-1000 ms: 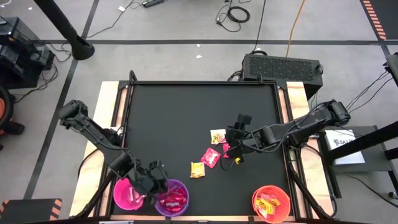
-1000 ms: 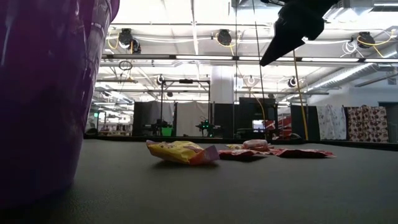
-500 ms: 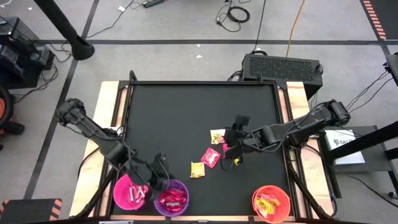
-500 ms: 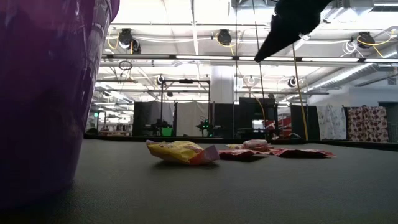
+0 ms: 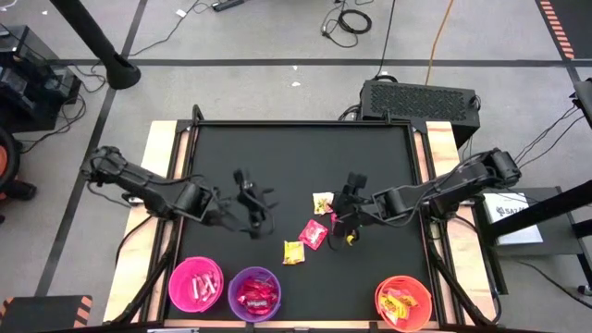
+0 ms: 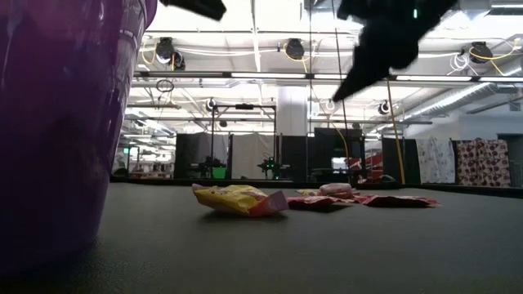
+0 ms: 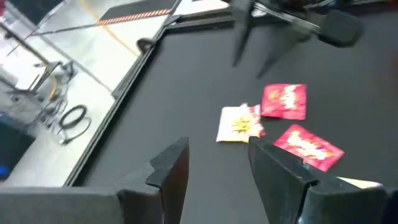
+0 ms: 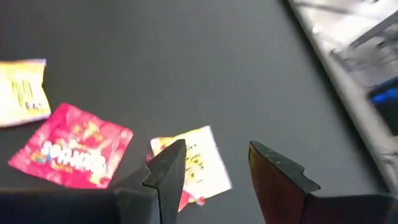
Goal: Sort candy by brand, put in halloween buckets
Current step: Put the orange candy into the pink bucket
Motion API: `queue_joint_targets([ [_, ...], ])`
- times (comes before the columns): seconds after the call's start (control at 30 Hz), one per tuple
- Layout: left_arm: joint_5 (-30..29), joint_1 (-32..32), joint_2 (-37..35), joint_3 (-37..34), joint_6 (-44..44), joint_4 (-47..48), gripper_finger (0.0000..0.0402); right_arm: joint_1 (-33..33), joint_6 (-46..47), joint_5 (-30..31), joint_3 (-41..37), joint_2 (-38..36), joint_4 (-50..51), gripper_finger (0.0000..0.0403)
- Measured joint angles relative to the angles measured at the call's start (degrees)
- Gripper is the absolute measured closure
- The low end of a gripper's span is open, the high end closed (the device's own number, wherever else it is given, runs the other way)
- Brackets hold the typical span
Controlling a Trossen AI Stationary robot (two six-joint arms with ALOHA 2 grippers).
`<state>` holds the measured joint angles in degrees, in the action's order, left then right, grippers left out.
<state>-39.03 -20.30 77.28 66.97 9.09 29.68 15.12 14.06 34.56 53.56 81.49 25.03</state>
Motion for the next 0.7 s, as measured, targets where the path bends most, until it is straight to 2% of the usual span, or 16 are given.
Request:
queue_joint_targets([
  [0.17,1.0,3.1,0.0,-0.1,2.8,3.2,0.0229,-4.3,-3.6,-10.3,-7.2,0.1,-8.4,0.0236],
  [0.3,2.4,3.4,0.2,-0.1,5.4,3.9,0.0229,-7.2,-7.0,-18.9,-8.0,0.4,-10.0,0.0236],
  [0.4,2.5,3.4,0.5,-0.1,4.5,3.9,0.0229,-9.0,-4.9,-24.3,-8.0,0.4,-11.7,0.0236],
  [0.5,2.5,3.5,0.7,-0.1,3.6,3.8,0.0229,-8.2,0.4,-27.1,-8.0,1.1,-11.9,0.0236],
  [0.7,2.8,3.5,0.8,-0.1,3.6,3.8,0.0229,-0.8,5.9,-27.3,-8.0,4.0,-14.3,0.0236],
])
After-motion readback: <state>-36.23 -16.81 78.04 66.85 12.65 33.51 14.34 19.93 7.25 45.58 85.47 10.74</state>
